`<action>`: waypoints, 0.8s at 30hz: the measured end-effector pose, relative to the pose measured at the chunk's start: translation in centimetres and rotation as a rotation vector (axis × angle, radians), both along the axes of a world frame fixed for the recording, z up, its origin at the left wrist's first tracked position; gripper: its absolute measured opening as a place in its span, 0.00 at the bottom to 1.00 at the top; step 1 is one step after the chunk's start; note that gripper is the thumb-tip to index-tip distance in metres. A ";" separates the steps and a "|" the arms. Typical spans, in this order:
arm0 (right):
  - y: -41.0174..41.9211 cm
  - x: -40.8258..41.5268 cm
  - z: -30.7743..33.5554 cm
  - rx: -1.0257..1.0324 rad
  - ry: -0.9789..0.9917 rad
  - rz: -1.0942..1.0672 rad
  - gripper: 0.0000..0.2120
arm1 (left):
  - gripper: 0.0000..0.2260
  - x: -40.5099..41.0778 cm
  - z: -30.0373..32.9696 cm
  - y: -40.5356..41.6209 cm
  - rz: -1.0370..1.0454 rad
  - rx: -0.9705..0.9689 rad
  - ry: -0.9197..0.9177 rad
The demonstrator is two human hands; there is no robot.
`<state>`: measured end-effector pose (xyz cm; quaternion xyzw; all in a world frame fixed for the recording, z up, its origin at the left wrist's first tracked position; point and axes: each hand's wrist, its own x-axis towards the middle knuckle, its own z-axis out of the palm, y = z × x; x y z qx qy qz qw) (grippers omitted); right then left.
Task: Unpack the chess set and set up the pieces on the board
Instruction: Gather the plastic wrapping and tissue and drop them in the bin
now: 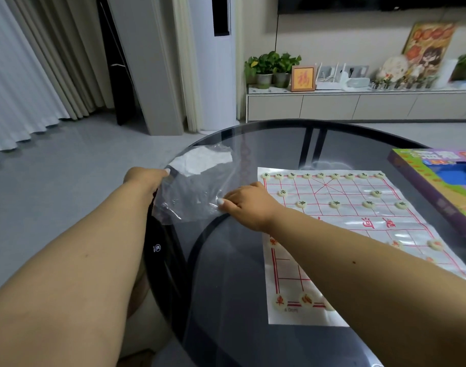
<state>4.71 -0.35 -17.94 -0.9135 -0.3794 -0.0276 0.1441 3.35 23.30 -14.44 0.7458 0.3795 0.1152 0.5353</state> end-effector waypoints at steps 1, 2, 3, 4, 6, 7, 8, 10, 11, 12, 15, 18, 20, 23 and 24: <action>-0.2 0.1 -0.2 0.006 -0.025 0.015 0.29 | 0.25 0.1 0.0 0.1 -0.012 -0.049 -0.005; -0.4 0.2 -0.3 0.009 -0.044 0.027 0.29 | 0.25 0.2 -0.1 0.2 -0.029 -0.076 0.014; -0.5 0.2 -0.3 0.011 -0.055 0.035 0.30 | 0.23 0.4 -0.3 0.4 -0.046 -0.083 0.041; -0.6 0.2 -0.2 0.012 -0.065 0.042 0.30 | 0.18 0.6 -0.5 0.5 -0.055 -0.093 0.047; -0.6 0.0 0.0 0.034 -0.077 0.051 0.29 | 0.06 0.7 -0.2 0.3 -0.057 -0.153 -0.009; -0.6 -0.2 0.1 0.057 -0.066 0.052 0.27 | 0.05 0.8 -0.1 0.2 -0.049 -0.189 -0.039; -0.5 -0.3 0.2 0.091 -0.051 0.049 0.26 | 0.02 0.6 0.3 -0.1 -0.047 -0.214 -0.071; -0.6 -0.7 0.5 0.205 -0.008 0.015 0.23 | 0.16 0.2 0.5 -0.3 -0.063 -0.286 -0.178; -0.6 -0.8 0.8 0.297 0.030 -0.020 0.21 | 0.25 -0.4 0.7 -0.5 -0.098 -0.333 -0.260; -0.6 -0.9 1.3 0.402 0.086 -0.069 0.19 | 0.31 -1.1 1.1 -0.8 -0.137 -0.371 -0.331; -0.3 -0.9 2.7 0.635 0.365 -0.281 0.16 | 0.33 -2.8 2.4 -1.3 -0.275 -0.422 -0.470; -0.1 -0.1 3.5 0.733 0.582 -0.438 0.22 | 0.26 -4.4 4.1 -2.2 -0.394 -0.461 -0.536; -0.2 0.2 3.8 0.792 0.674 -0.477 0.28 | 0.24 -5.5 5.3 -3.2 -0.498 -0.472 -0.570; -0.8 -0.7 4.1 0.931 0.904 -0.474 0.33 | 0.24 -7.0 7.6 -4.8 -0.633 -0.512 -0.637; -1.1 -1.3 4.2 0.968 1.004 -0.460 0.35 | 0.24 -7.5 8.3 -5.2 -0.661 -0.552 -0.669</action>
